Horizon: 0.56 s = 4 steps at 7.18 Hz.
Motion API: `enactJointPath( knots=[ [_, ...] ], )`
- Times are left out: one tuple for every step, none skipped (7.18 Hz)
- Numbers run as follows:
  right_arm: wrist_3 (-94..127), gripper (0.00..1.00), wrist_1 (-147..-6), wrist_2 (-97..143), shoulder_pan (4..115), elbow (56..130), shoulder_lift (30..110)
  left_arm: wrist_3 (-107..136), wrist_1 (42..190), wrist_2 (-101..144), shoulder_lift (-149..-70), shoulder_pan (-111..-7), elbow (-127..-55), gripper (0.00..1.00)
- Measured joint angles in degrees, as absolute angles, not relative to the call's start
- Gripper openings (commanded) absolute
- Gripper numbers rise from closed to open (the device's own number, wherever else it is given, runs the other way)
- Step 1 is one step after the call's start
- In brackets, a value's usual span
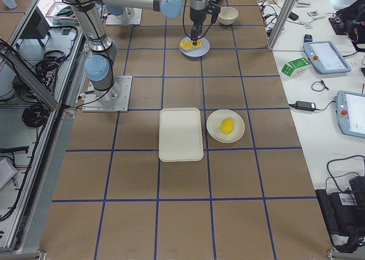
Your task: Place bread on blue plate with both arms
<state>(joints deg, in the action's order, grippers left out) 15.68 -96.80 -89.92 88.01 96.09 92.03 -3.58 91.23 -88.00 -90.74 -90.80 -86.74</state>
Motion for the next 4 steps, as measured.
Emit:
enactJointPath(
  knots=[
    [15.58,1.0,-96.13,-89.79,88.09,95.94,93.31,-3.49,91.23,-87.99,-90.75,-90.8,-86.75,1.0],
    [15.49,1.0,-95.37,-89.75,88.41,95.96,94.36,-3.51,91.23,-88.0,-90.77,-90.79,-86.75,1.0],
    [14.89,1.0,-94.62,-89.76,88.73,96.1,95.17,-3.68,90.87,-88.14,-90.85,-90.79,-86.75,1.0],
    [12.79,1.0,-94.25,-89.92,88.87,96.26,95.68,-3.82,89.85,-88.38,-91.04,-90.79,-86.77,1.0]
  ],
)
